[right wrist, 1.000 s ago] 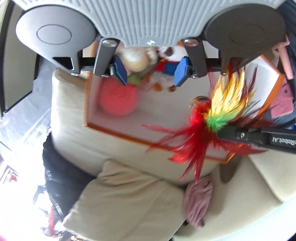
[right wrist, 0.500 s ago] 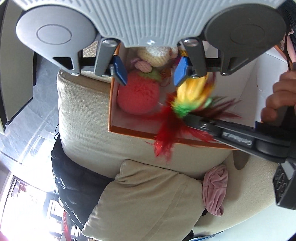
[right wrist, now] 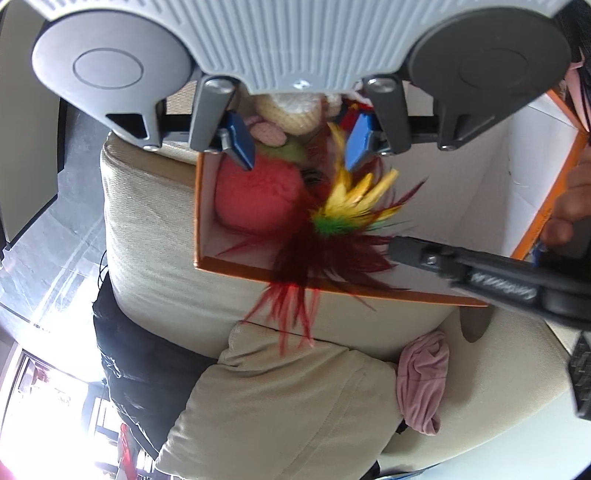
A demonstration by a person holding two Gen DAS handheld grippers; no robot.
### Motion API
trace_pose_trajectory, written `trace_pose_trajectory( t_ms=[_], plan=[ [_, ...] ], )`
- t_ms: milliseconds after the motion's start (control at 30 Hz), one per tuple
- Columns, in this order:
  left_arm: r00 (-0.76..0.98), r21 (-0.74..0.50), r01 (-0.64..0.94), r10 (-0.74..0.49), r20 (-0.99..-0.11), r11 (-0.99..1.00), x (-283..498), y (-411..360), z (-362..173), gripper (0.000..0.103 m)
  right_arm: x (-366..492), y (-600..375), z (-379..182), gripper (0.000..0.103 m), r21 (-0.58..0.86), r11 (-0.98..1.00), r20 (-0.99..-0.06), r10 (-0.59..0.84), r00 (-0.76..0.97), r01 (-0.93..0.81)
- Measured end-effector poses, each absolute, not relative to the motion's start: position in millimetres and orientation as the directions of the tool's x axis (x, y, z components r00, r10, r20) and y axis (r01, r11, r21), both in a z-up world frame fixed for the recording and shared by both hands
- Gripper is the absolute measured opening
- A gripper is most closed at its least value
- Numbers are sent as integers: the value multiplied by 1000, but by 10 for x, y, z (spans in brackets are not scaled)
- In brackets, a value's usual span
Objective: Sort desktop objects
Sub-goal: 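Open the right tool to drop the pom-pom while the left lowers the feathered toy, then open the left tool to release the feathered toy into the box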
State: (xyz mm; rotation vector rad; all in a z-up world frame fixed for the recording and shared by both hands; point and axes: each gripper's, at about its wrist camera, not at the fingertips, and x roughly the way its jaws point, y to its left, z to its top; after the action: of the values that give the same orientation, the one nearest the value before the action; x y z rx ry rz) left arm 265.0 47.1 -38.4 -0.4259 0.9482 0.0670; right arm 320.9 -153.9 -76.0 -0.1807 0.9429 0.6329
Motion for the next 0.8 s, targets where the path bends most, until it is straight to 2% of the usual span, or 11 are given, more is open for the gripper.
trace_pose_trajectory(
  t_ms=[267, 500, 600, 800],
  plan=[
    [613, -173, -224, 0, -790, 959, 1775, 340, 146, 9, 2659, -1508, -594, 38, 129, 780, -709, 504, 493, -612],
    [526, -44, -342, 153, -837, 939, 963, 439, 153, 10, 1982, -1325, -519, 39, 247, 683, -658, 639, 398, -687],
    [493, -52, -407, 171, -853, 912, 638, 503, 79, 16, 1710, -1158, -584, 39, 279, 624, -661, 676, 326, -730],
    [420, -49, -524, 208, -884, 850, 208, 616, -159, 18, 1293, -785, -810, 44, 294, 526, -715, 675, 181, -798]
  ],
)
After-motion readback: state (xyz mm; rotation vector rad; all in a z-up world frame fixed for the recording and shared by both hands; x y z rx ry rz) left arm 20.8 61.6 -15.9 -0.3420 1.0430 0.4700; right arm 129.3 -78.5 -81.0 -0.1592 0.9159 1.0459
